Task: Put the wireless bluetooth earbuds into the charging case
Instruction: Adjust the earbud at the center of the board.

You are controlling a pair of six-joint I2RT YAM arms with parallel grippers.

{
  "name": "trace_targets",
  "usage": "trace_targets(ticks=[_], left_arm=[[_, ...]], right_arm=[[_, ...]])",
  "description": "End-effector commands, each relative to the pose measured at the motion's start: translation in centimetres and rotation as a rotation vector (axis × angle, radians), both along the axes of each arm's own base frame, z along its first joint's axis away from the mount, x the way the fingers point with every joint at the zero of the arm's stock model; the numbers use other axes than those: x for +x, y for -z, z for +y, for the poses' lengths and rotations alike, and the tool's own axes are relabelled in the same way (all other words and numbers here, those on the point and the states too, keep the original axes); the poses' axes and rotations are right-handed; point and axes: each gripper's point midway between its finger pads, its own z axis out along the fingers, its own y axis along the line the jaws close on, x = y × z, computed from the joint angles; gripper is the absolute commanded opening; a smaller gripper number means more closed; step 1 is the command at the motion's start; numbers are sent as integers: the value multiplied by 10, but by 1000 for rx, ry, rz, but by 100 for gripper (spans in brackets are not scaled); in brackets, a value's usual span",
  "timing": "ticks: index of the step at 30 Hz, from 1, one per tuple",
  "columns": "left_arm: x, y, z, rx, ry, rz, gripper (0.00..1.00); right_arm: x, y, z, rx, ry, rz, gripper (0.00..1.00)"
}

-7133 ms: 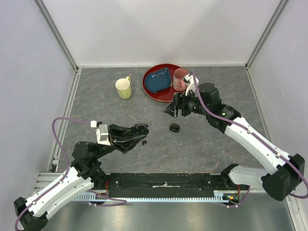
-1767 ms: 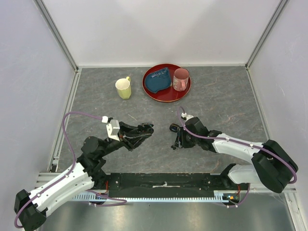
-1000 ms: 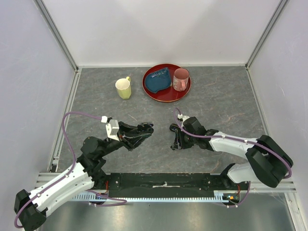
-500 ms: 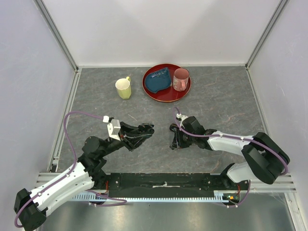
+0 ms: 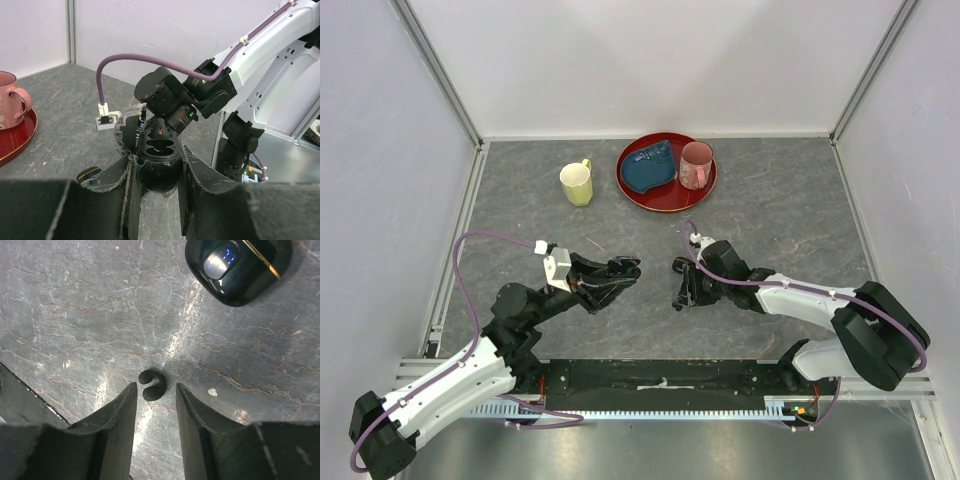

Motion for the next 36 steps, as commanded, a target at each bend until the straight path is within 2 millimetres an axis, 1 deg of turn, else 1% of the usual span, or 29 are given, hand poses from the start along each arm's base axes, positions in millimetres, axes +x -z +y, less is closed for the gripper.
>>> trace_targets(ticks=[1, 9, 16, 24, 36], left_arm=[[-4, -14, 0, -46, 12, -23, 2], [-4, -15, 0, -46, 14, -26, 2], [-3, -15, -1, -47, 15, -25, 2], [-3, -12, 0, -43, 13, -20, 2], [-3, -10, -1, -42, 14, -15, 2]], right_arm=[[13, -18, 1, 24, 26, -49, 44], [9, -1, -5, -36, -3, -19, 41], [10, 2, -4, -46, -13, -18, 40], [2, 12, -3, -52, -50, 21, 39], [-6, 19, -8, -61, -57, 37, 39]])
